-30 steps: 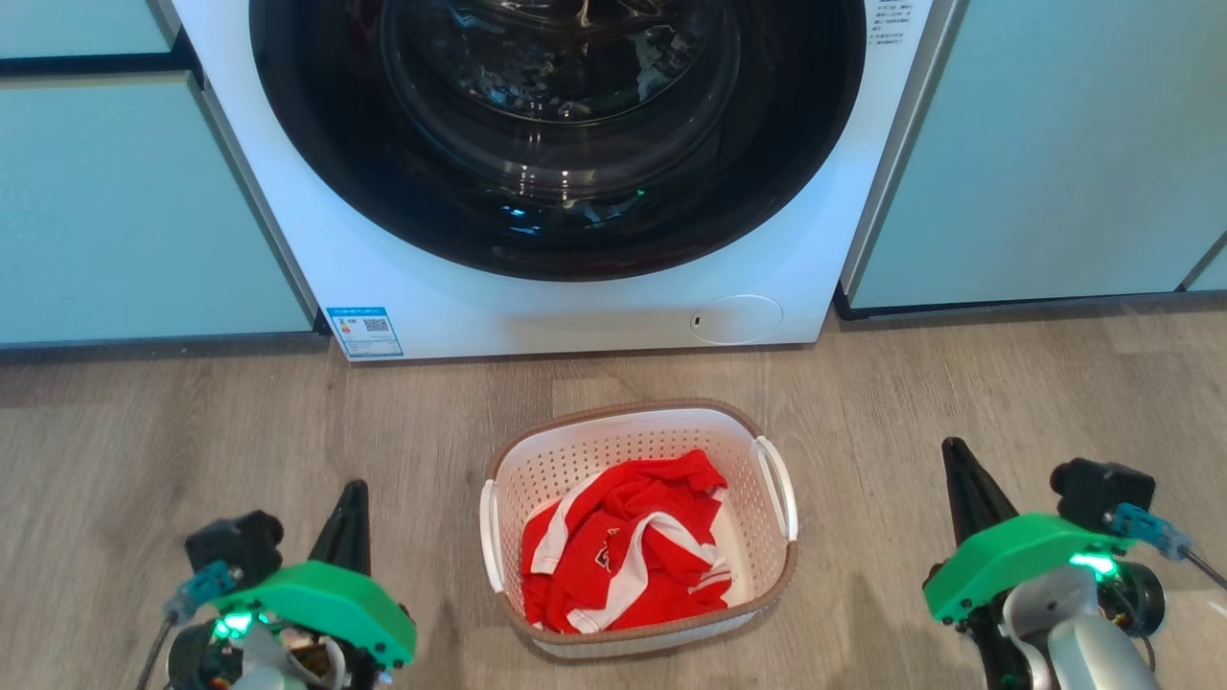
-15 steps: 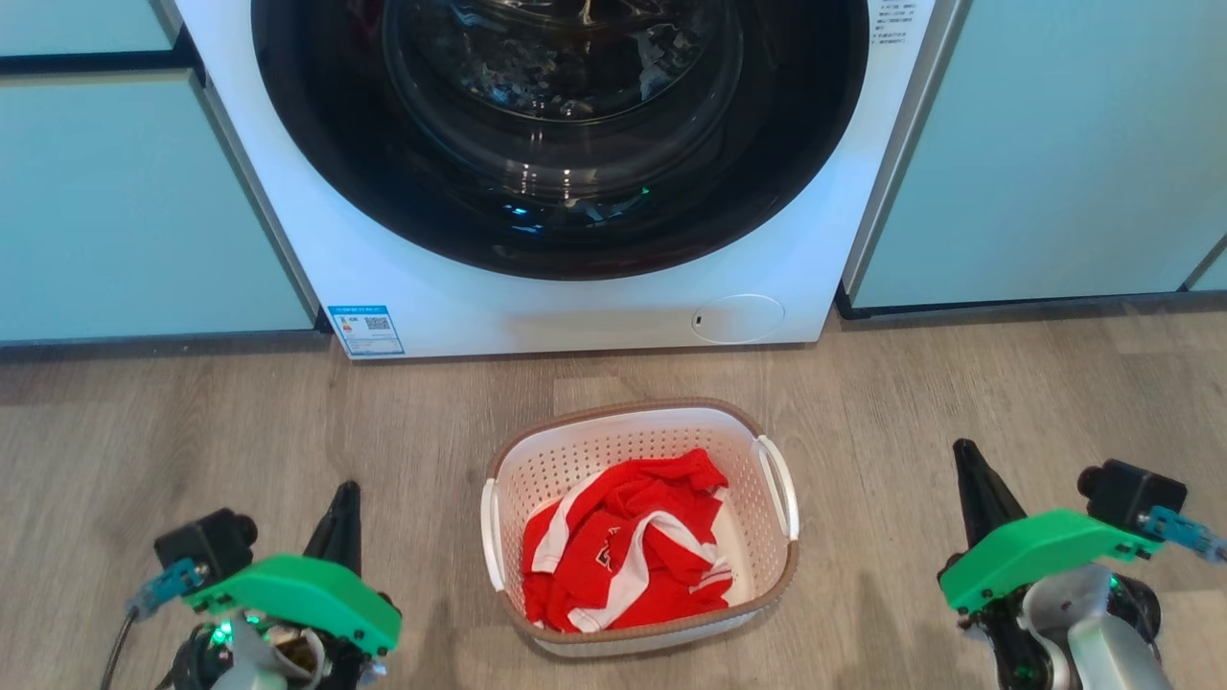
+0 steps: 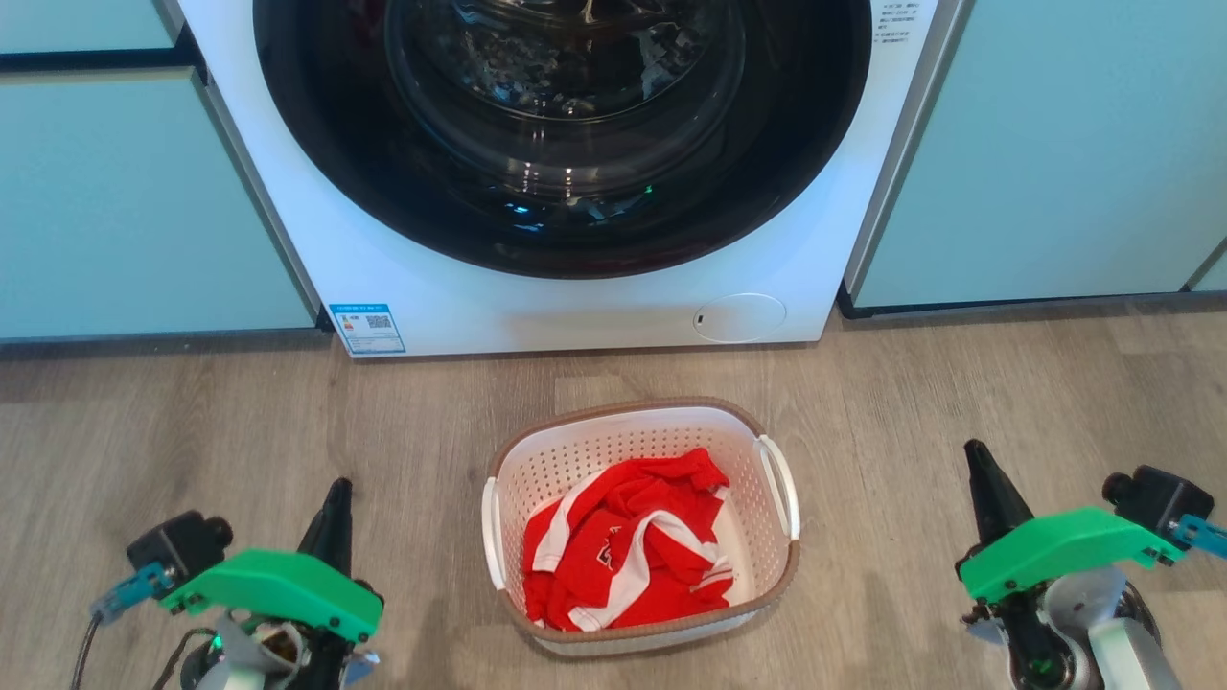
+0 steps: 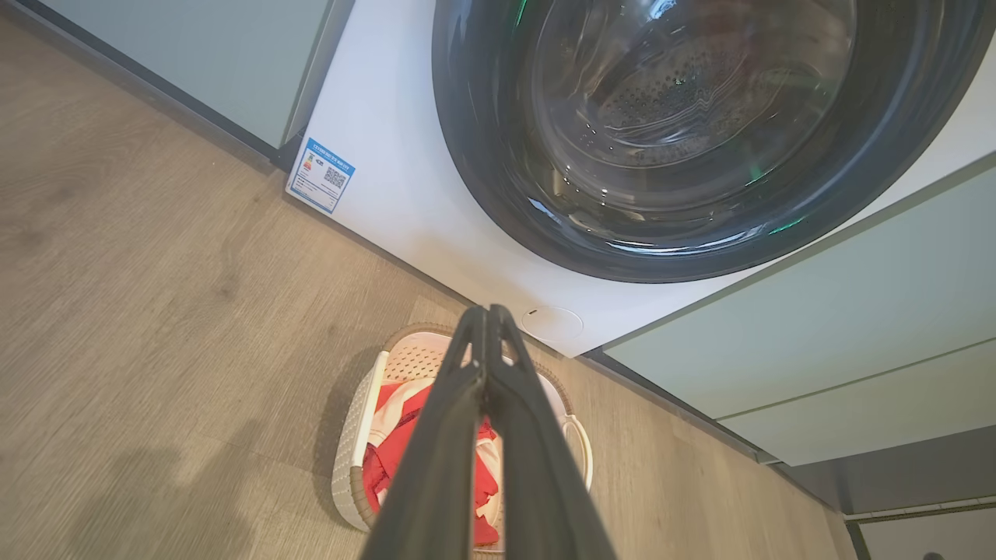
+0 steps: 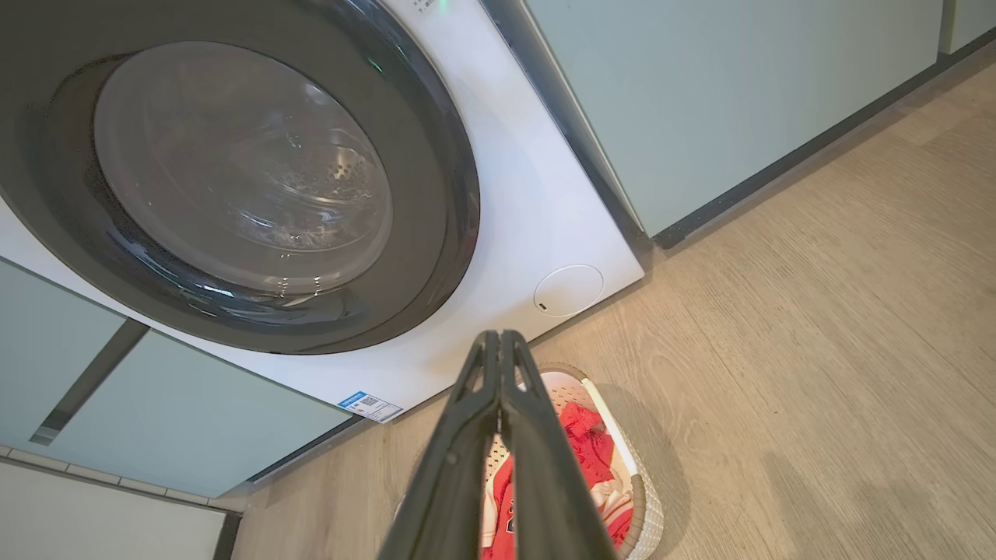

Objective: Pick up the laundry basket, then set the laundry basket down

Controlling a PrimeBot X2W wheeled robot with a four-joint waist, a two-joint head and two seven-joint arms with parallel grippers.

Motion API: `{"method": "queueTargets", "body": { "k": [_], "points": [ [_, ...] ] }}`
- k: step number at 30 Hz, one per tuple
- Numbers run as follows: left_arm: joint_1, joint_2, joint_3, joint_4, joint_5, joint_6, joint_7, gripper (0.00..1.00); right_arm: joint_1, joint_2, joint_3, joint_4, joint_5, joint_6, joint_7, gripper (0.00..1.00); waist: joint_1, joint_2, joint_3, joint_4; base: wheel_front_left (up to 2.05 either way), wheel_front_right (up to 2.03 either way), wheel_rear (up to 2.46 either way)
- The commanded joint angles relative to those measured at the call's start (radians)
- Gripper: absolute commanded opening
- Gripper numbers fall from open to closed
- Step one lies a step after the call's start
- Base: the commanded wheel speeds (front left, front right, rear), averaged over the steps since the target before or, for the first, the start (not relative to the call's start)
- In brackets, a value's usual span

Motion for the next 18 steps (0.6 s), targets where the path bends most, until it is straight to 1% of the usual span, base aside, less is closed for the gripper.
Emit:
{"method": "queueTargets", "body": {
  "k": [1,18],
  "points": [
    [-0.062,0.003,0.033,-0.027,-0.018,-0.009,0.004,0.00,-0.050,-0.006,0.001,-0.030,0.024,-0.002,0.010,0.00,0.0000,-0.0001,0.000,0.000,0.00,0.00,0.00],
    [-0.073,-0.027,0.108,-0.013,-0.182,-0.062,0.047,0.00,-0.053,-0.007,-0.021,-0.027,0.229,-0.002,0.039,0.00,0.0000,-0.0001,0.003,0.003,0.00,0.00,0.00]
  ]
}}
